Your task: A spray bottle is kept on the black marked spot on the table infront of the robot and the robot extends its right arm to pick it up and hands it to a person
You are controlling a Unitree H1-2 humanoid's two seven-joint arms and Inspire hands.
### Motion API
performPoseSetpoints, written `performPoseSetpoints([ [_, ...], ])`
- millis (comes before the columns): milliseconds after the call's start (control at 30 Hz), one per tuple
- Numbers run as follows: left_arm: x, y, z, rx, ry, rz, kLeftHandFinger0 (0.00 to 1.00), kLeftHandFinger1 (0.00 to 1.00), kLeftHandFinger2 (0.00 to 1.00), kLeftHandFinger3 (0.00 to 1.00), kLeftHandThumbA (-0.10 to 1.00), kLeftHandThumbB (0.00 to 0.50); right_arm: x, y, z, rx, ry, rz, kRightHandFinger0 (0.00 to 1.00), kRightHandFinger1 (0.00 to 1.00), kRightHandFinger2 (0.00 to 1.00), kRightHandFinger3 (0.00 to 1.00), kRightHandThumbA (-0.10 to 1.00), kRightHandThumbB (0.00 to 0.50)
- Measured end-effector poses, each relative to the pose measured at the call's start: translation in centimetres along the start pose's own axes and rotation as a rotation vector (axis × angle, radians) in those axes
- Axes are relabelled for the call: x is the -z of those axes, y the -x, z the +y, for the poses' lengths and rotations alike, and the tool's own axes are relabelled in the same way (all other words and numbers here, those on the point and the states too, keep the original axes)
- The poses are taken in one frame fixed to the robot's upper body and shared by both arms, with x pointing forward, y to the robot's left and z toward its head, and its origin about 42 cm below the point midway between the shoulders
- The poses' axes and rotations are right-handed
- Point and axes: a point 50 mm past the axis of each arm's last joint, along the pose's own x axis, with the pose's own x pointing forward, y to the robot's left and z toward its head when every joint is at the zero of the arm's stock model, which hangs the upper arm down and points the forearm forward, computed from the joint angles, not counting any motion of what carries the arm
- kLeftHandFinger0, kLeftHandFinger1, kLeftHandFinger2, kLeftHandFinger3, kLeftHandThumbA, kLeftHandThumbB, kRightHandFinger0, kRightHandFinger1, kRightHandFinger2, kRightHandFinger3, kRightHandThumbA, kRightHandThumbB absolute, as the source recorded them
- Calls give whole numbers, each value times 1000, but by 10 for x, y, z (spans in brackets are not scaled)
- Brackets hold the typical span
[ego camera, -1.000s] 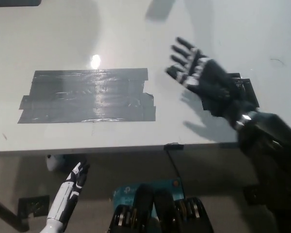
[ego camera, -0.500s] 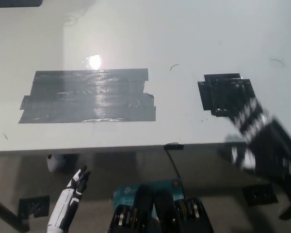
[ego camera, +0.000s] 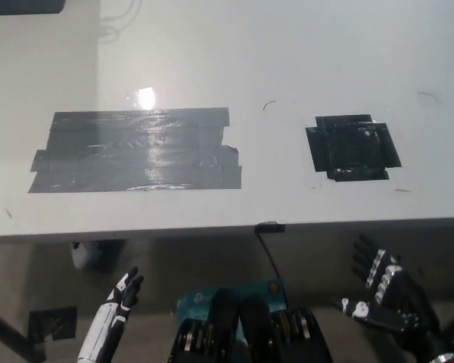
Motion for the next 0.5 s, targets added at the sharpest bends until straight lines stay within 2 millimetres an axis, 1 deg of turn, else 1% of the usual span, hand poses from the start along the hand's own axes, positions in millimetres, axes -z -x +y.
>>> performPoseSetpoints([
  [33,-1,0,-2,-1,6,-5,1000,1000,1000,1000,1000,318,9,-1,-2,15,10,11,1000,1000,1000,1000,961,225],
  [133,-1,-1,-3,-1,11,-9,1000,1000,1000,1000,1000,314,17,-3,-5,30,29,14,1000,1000,1000,1000,970,265],
  [233,-3,-2,-5,-3,18,-20,1000,1000,1000,1000,1000,312,26,-5,-6,47,54,14,1000,1000,1000,1000,965,250],
  [333,-5,-4,-5,-5,21,-30,1000,1000,1000,1000,1000,314,28,-7,-6,53,75,-5,1000,1000,1000,1000,966,229],
  [367,-6,-6,-4,-6,22,-41,1000,1000,1000,1000,1000,322,27,-8,-6,56,96,-23,1000,1000,1000,1000,963,225],
  [433,-8,-7,-4,-8,22,-50,1000,1000,1000,1000,1000,333,26,-9,-6,57,119,-45,1000,1000,1000,1000,950,234],
  [500,-8,-8,-4,-9,22,-54,1000,1000,1000,1000,1000,332,27,-10,-6,57,133,-55,1000,1000,1000,1000,955,241],
])
